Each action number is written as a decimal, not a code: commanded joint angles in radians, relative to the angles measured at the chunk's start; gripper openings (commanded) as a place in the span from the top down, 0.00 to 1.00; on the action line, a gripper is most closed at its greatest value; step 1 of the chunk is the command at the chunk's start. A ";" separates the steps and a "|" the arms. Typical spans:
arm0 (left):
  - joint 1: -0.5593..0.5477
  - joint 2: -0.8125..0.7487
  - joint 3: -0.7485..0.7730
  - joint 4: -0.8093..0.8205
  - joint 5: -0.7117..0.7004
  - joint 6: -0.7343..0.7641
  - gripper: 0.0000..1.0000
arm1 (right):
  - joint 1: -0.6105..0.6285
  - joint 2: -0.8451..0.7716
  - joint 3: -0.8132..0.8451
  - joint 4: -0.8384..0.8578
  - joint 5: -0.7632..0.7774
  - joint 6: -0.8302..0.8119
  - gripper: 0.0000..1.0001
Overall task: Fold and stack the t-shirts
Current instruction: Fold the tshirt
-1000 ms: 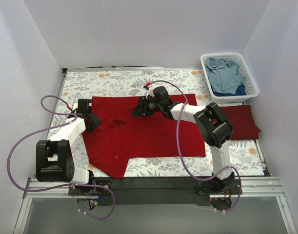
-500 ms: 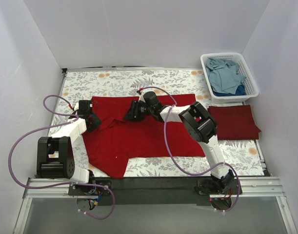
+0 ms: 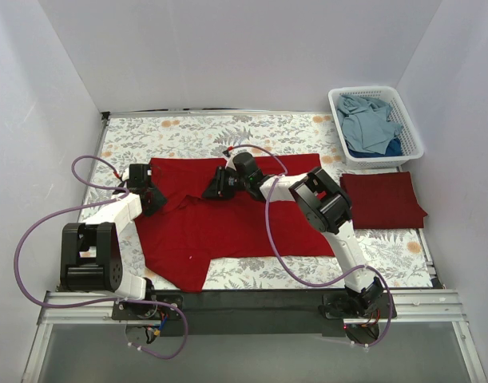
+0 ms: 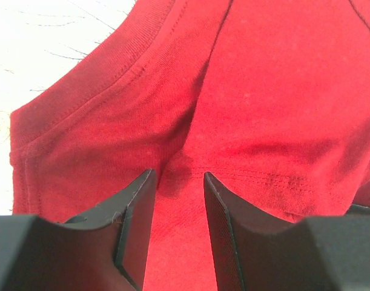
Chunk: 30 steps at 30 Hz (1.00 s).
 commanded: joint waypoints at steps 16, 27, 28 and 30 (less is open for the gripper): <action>0.000 0.046 -0.005 0.017 0.034 0.021 0.69 | 0.011 -0.003 0.014 0.050 -0.017 0.005 0.92; 0.000 0.018 0.064 -0.072 -0.026 0.014 1.00 | 0.001 -0.068 -0.024 0.047 -0.018 -0.038 0.96; 0.001 0.020 0.077 -0.089 -0.024 0.011 1.00 | -0.002 -0.075 -0.027 0.046 -0.021 -0.039 0.96; 0.001 0.024 0.084 -0.107 -0.026 0.003 1.00 | -0.005 -0.088 -0.035 0.046 -0.024 -0.042 0.98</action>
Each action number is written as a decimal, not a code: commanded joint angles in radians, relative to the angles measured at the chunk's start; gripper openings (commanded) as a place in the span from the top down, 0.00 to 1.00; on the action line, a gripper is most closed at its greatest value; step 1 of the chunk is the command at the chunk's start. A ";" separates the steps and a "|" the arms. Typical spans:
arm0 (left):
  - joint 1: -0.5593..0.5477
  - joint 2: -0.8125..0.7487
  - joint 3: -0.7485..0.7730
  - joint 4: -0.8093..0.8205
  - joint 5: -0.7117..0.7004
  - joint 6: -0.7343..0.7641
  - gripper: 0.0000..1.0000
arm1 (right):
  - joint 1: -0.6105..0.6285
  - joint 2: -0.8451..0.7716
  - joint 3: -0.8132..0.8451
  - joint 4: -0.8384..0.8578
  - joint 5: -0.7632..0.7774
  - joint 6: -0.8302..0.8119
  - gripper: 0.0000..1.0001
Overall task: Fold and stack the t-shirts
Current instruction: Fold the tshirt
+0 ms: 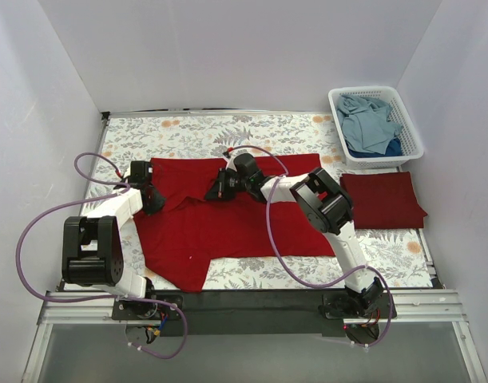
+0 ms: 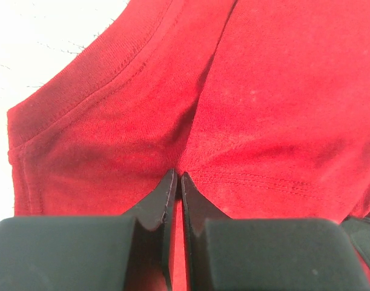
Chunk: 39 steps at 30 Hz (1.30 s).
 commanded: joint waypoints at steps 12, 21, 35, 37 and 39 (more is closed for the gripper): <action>0.000 -0.011 0.114 -0.164 -0.102 -0.021 1.00 | -0.019 -0.134 -0.067 0.026 -0.025 -0.041 0.99; 0.000 0.051 0.082 -0.166 -0.051 -0.027 1.00 | -0.024 -0.121 -0.075 -0.007 -0.028 -0.067 0.97; 0.000 -0.023 0.230 -0.204 -0.090 -0.033 0.64 | -0.114 -0.275 -0.059 -0.280 0.030 -0.331 0.53; 0.000 -0.014 0.275 -0.178 -0.105 -0.028 0.63 | -0.166 -0.314 -0.072 -0.369 0.099 -0.423 0.52; 0.000 0.026 0.321 -0.158 -0.108 -0.027 0.64 | -0.211 -0.364 -0.105 -0.414 0.140 -0.471 0.52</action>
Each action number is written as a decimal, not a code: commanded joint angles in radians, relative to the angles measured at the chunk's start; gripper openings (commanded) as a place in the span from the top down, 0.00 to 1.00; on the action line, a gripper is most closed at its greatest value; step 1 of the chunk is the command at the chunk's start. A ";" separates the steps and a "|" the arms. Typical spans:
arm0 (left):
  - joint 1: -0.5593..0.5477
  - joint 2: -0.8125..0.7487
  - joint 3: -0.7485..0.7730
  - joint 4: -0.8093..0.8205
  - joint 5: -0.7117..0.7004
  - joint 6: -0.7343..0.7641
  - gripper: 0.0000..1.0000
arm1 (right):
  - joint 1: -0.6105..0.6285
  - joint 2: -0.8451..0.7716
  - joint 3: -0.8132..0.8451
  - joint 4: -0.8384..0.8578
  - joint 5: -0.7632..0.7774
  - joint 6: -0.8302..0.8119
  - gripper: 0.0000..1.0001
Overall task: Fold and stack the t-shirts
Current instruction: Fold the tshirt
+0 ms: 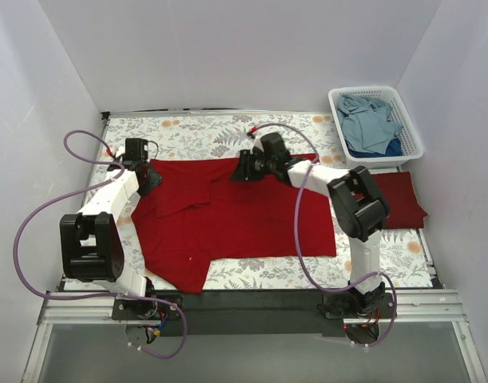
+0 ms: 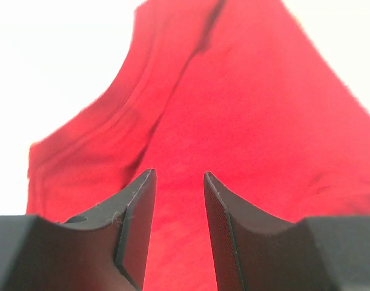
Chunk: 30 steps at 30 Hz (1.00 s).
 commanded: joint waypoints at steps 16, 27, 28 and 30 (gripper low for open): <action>0.000 0.420 0.306 0.177 -0.066 0.035 0.74 | -0.424 -0.057 -0.049 -0.177 0.202 -0.282 0.53; 0.095 0.503 0.296 0.046 -0.076 -0.045 0.86 | -0.511 0.037 -0.030 -0.210 0.191 -0.231 0.52; 0.093 0.517 0.306 0.046 -0.059 -0.045 0.86 | -0.515 0.053 -0.017 -0.213 0.190 -0.232 0.52; 0.093 0.561 0.340 0.045 -0.022 -0.042 0.85 | -0.516 0.075 0.028 -0.220 0.187 -0.232 0.52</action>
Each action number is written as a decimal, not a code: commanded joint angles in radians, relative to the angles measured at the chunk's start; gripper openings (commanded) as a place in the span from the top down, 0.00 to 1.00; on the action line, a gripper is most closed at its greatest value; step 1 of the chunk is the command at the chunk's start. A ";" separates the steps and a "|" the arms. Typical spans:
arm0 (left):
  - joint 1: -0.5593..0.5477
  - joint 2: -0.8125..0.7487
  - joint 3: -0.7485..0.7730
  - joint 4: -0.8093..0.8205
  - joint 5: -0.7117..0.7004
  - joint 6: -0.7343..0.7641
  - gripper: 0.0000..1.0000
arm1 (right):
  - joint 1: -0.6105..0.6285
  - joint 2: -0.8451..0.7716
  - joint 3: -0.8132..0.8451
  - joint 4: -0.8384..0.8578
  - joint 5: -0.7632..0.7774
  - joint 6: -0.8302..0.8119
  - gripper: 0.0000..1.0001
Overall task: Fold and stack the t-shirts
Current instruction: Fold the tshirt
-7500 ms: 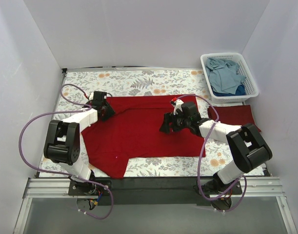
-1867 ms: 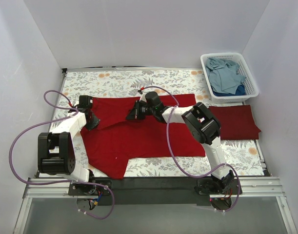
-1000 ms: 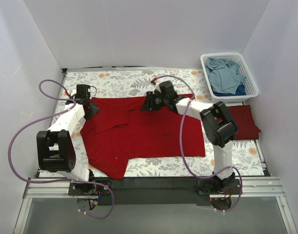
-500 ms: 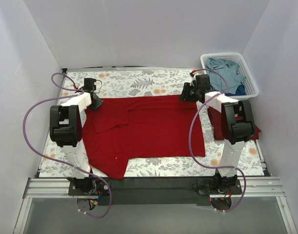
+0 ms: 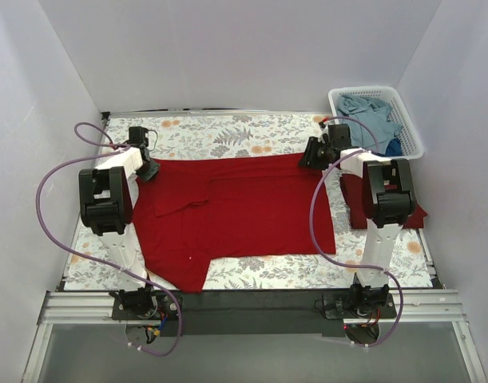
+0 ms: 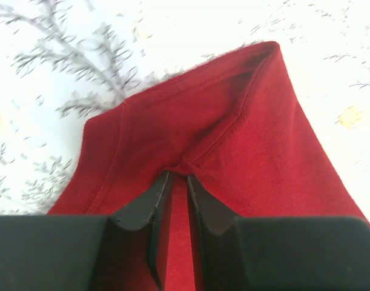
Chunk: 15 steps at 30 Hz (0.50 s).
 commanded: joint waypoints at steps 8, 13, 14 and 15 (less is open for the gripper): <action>0.005 0.238 0.297 -0.042 0.121 -0.001 0.76 | -0.026 0.188 0.274 -0.081 0.067 -0.041 0.52; 0.004 0.217 0.417 -0.042 0.136 0.002 0.67 | -0.027 0.161 0.389 -0.127 0.049 -0.071 0.51; 0.004 0.163 0.417 -0.042 0.136 0.002 0.66 | -0.026 0.143 0.390 -0.136 0.043 -0.074 0.51; 0.005 0.131 0.396 -0.041 0.132 0.005 0.63 | -0.026 0.120 0.383 -0.151 0.038 -0.076 0.51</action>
